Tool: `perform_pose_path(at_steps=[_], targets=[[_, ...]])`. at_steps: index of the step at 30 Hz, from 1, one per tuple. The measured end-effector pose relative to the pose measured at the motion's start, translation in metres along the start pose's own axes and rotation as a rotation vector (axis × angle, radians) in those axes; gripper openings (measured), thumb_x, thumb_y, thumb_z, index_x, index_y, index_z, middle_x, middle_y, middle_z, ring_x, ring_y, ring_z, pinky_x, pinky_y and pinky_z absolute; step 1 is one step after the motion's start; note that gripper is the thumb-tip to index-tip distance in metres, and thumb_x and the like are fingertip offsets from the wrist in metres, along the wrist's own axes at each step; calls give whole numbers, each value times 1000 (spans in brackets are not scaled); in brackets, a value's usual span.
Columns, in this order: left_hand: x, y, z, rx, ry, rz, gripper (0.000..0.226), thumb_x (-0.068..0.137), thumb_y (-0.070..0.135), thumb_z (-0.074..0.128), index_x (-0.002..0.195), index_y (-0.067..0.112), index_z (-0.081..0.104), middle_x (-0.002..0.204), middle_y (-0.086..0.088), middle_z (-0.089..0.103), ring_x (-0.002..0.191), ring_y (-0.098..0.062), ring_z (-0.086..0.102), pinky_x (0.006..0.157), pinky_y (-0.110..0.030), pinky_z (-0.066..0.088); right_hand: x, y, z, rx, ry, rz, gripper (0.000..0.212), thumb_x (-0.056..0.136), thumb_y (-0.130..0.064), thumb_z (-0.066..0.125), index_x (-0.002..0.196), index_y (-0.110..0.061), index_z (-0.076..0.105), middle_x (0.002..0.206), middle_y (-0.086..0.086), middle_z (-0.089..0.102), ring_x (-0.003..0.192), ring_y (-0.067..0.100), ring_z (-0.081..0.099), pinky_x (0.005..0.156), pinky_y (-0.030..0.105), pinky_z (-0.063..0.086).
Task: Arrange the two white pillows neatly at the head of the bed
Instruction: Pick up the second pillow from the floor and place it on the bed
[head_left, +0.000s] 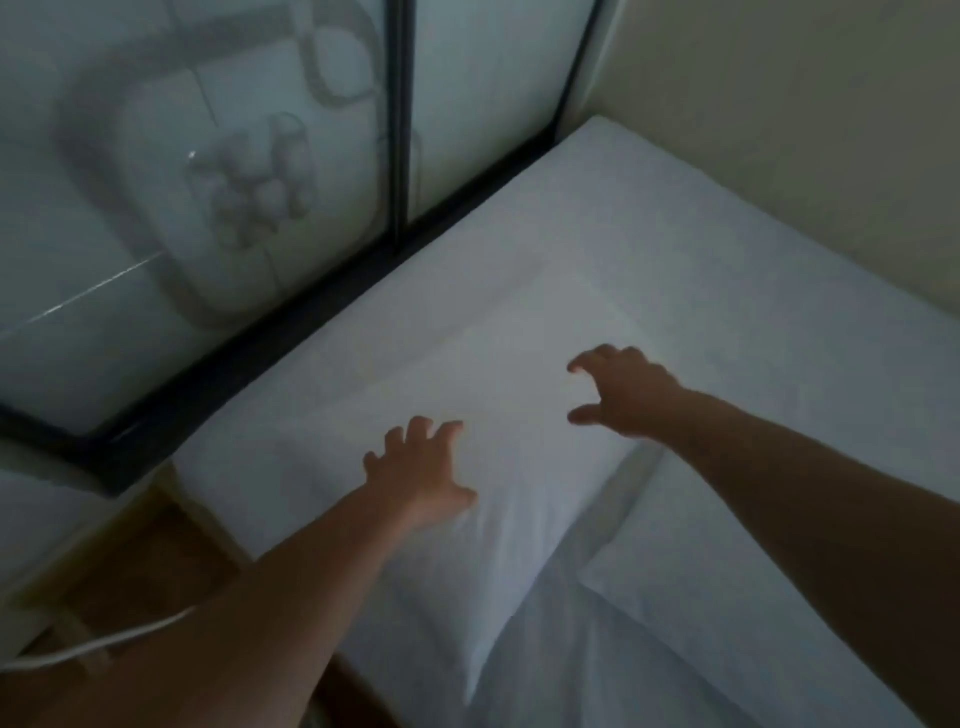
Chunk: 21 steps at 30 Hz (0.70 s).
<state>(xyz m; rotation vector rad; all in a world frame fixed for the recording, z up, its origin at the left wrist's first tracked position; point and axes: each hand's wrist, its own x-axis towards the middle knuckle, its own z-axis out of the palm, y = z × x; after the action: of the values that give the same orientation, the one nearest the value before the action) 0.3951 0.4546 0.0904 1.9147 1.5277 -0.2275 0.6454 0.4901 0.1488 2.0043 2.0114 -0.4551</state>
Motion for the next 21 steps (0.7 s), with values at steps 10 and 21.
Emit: perform_pose_path(at_steps=[10,21], targets=[[115,-41,-1,153,16,67,106,68,67,65,145,42,-4,160,-5,-4,144,-38,-4,112,-63,10,88,1,52,533,36,479,89,82,-54,66,149,-12,25,147,18,37,133,35,39,107,41,32],[210,-21,64,39,13,9,151,21,100,43,140,38,-28,159,-14,-4,144,-39,-2,108,-65,6,176,27,123,839,96,802,134,57,-89,55,147,2,17,152,22,28,137,39,31,112,47,29]])
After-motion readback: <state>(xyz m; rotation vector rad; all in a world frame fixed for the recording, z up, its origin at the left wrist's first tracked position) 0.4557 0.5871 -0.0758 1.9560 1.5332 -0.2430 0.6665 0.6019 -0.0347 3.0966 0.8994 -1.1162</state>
